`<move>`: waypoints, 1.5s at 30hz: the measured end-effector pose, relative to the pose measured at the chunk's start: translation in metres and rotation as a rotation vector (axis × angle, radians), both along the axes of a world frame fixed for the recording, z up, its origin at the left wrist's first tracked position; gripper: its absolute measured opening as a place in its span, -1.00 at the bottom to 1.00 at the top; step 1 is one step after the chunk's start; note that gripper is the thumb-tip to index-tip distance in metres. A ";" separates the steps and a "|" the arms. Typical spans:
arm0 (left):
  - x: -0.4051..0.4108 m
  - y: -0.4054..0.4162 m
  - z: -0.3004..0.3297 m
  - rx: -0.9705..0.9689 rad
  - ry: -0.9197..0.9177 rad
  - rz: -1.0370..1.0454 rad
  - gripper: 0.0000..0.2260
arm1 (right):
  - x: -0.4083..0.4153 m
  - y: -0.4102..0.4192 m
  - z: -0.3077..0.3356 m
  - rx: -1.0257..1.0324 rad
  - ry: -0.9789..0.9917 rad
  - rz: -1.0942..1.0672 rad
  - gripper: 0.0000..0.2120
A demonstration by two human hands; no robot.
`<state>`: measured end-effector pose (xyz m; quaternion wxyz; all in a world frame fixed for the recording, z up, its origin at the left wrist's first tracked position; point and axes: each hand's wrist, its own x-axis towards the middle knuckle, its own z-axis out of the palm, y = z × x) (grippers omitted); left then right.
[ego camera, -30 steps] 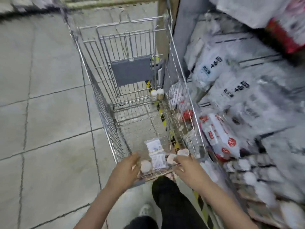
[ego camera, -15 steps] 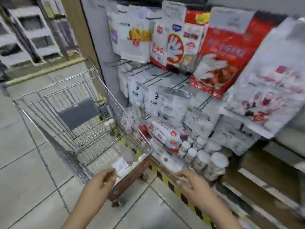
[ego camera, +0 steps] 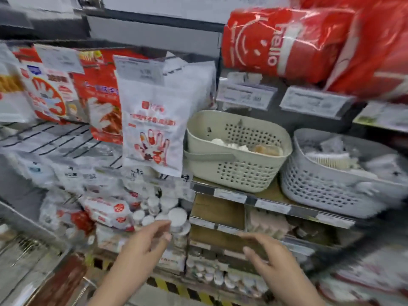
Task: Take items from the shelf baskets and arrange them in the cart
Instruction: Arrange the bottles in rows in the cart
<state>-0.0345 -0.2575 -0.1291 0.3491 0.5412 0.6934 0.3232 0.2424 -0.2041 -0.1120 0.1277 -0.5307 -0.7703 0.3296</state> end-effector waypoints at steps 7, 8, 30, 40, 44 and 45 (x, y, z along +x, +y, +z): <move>0.066 0.047 0.032 0.103 0.026 -0.179 -0.77 | 0.056 0.034 0.036 0.121 0.092 -0.051 -0.90; 0.066 0.054 0.038 0.130 0.025 -0.182 -0.78 | 0.058 0.041 0.043 0.152 0.118 -0.056 -0.89; 0.042 0.274 0.109 0.036 0.284 -0.748 -0.69 | 0.021 0.211 0.104 0.226 -0.284 -0.034 -0.52; 0.019 0.286 0.110 -0.015 0.506 -0.828 -0.63 | 0.005 0.233 0.107 0.126 -0.539 0.120 -0.52; 0.020 0.292 0.110 -0.117 0.566 -0.857 -0.64 | 0.004 0.236 0.107 0.072 -0.516 0.121 -0.47; 0.021 0.294 0.110 -0.130 0.564 -0.855 -0.64 | 0.004 0.236 0.106 0.067 -0.509 0.123 -0.46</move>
